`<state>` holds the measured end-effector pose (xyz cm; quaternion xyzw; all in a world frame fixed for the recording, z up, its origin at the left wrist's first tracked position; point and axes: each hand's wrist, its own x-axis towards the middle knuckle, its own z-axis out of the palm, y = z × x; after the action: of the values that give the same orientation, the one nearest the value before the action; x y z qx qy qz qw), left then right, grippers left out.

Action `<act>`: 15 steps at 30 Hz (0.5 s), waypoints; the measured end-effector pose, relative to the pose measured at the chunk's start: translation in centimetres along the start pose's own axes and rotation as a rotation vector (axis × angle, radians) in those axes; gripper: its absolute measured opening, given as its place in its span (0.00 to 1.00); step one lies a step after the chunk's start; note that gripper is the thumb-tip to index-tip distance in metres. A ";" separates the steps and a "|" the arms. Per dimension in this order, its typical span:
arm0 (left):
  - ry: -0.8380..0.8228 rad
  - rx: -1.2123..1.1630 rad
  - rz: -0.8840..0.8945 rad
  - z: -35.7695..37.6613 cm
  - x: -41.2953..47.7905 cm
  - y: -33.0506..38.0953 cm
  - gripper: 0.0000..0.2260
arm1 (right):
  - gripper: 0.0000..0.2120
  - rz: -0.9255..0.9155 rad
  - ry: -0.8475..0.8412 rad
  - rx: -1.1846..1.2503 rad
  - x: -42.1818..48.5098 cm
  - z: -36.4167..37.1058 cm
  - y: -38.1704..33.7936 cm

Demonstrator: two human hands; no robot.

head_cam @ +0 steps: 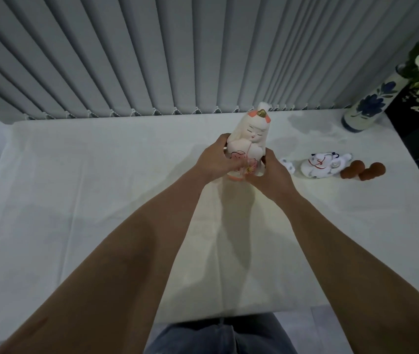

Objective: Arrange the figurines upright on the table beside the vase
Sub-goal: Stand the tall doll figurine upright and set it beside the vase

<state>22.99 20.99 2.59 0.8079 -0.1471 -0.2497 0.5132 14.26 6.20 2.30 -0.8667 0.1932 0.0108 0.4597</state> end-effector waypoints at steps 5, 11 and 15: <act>0.018 0.003 0.006 1.2 0.6 -0.1 0.33 | 0.26 -0.007 0.040 -0.090 0.5 0.0 1.4; 0.047 0.022 0.019 1.8 0.8 0.5 0.36 | 0.25 -0.027 0.075 -0.102 1.1 0.1 2.0; 0.062 0.038 0.013 2.0 0.7 0.7 0.36 | 0.25 -0.027 0.080 -0.109 1.2 0.2 2.2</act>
<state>22.51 18.83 2.31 0.8238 -0.1409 -0.2184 0.5038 14.60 4.88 0.19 -0.8928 0.1991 -0.0196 0.4037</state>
